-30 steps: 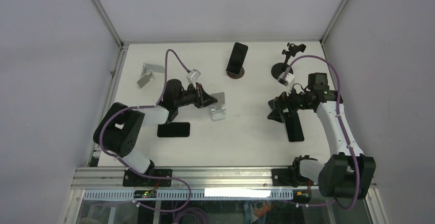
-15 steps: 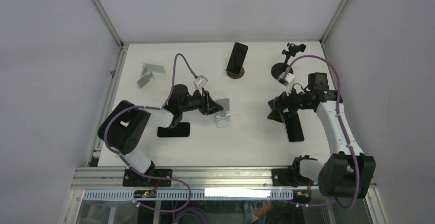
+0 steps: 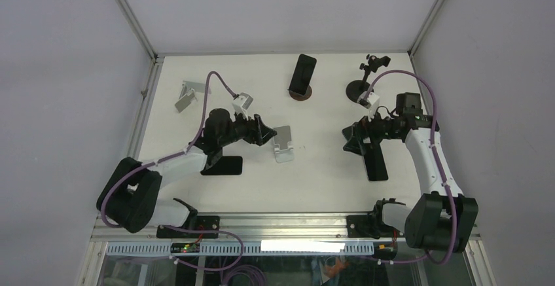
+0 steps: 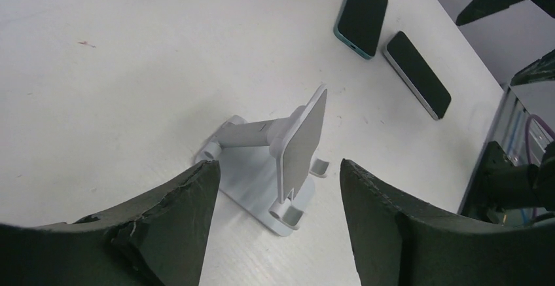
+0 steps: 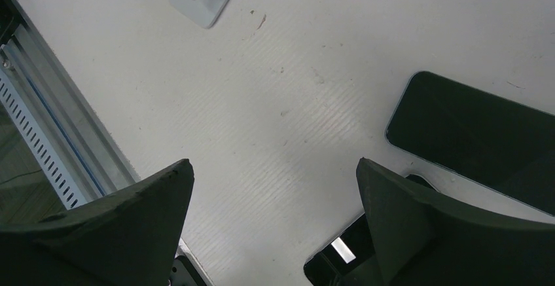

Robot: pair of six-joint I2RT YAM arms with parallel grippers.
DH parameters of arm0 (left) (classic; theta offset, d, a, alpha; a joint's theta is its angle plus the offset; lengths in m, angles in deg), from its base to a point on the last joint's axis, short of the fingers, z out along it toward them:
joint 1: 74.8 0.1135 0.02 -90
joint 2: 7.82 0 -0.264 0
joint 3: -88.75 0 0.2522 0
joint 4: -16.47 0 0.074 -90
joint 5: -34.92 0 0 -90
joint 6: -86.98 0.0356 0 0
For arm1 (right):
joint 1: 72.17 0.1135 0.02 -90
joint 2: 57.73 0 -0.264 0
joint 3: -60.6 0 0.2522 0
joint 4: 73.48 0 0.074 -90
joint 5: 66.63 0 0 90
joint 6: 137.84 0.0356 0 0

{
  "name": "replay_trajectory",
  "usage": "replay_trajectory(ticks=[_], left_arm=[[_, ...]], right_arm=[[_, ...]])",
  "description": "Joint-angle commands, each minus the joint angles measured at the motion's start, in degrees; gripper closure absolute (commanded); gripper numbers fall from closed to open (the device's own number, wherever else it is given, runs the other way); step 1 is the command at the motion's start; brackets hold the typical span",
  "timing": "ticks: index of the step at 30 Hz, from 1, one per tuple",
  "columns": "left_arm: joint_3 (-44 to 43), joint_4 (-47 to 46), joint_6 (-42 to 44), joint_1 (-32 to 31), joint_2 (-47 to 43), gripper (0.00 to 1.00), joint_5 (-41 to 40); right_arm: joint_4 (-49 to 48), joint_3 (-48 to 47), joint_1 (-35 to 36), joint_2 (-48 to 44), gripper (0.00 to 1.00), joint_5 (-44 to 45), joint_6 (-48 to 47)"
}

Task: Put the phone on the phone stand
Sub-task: Move the phone stand to the center of the board, then pick up the phone at the center of the board.

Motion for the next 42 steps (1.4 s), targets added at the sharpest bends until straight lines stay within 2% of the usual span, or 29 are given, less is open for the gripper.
replay_trajectory(ticks=[1,7,11,14,19,21,24,30,42], left_arm=[[-0.72,9.07,3.85,-0.12,-7.75,0.29,-7.69],[-1.96,19.71,1.27,0.39,-18.09,0.20,-12.88],[-6.37,31.73,-0.07,0.62,-26.15,0.01,-18.19],[-11.68,42.15,1.24,0.83,-30.15,0.01,-22.07],[-19.55,51.47,10.62,0.92,-30.67,0.01,-17.57],[-18.88,52.27,14.58,0.93,-29.57,0.02,-17.80],[-15.61,51.81,15.42,0.97,-27.59,0.01,-22.13],[-17.37,56.06,18.13,1.35,-24.99,0.04,-24.60],[-17.12,56.12,17.96,2.63,-25.71,0.06,-23.13]], right_arm=[[-1.56,0.22,-1.50,-0.07,0.01,0.09,-0.62],[-3.29,2.17,-3.38,-0.60,0.01,10.21,-1.49],[-4.35,3.22,-3.45,-0.16,0.01,17.92,0.11],[-5.15,5.00,-3.44,0.10,0.01,22.45,1.13],[-7.10,6.34,-3.44,1.80,0.01,26.50,3.29],[-8.01,6.54,-3.28,3.67,0.01,27.95,4.07],[-8.91,6.40,-3.09,6.50,0.01,30.39,5.46],[-11.29,6.65,-1.99,9.96,0.01,33.29,6.72],[-12.70,5.55,1.10,17.57,0.03,39.94,7.86]])
